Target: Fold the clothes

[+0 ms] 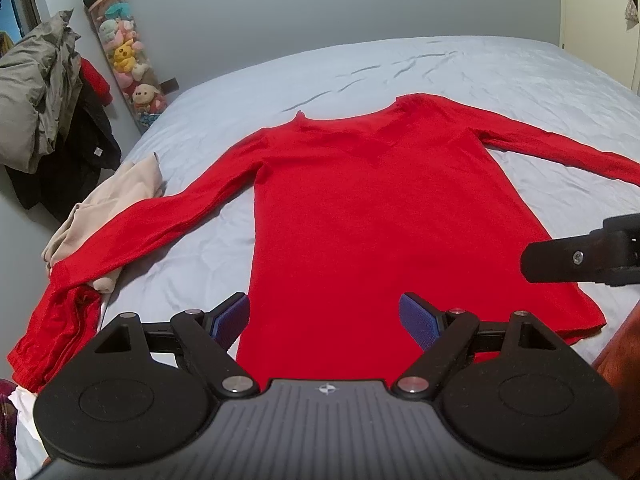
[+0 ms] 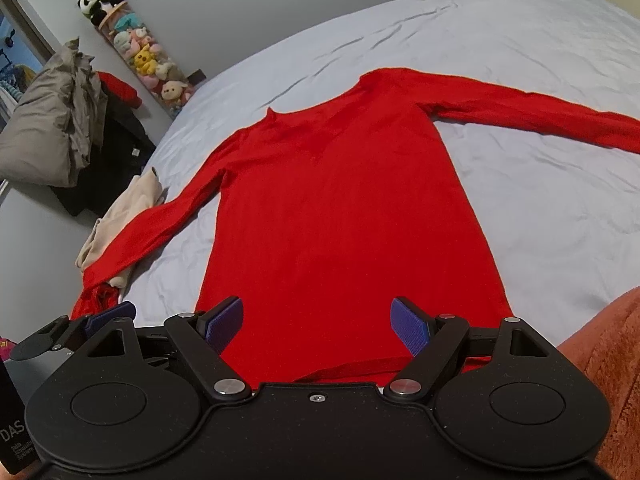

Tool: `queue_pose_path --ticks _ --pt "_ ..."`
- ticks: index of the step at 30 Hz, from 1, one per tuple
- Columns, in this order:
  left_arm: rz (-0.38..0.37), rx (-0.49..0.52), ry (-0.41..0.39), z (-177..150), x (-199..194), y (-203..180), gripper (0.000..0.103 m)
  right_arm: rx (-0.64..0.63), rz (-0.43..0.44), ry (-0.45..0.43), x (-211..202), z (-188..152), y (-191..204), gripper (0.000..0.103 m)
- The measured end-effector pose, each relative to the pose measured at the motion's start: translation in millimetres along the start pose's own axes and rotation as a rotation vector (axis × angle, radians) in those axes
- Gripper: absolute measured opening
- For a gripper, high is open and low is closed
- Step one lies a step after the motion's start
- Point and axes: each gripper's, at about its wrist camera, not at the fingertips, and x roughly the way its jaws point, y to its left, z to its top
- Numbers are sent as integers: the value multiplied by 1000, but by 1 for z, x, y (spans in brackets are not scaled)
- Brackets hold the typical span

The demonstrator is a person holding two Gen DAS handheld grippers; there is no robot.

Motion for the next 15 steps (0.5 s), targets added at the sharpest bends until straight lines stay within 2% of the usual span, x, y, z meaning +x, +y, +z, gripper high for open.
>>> queue_pose_path --ticks 6,15 --pt "1 -2 4 0 -1 0 82 4 16 -12 0 1 -2 79" --pt "11 -24 32 4 10 7 82 -21 -9 4 6 3 -2 79"
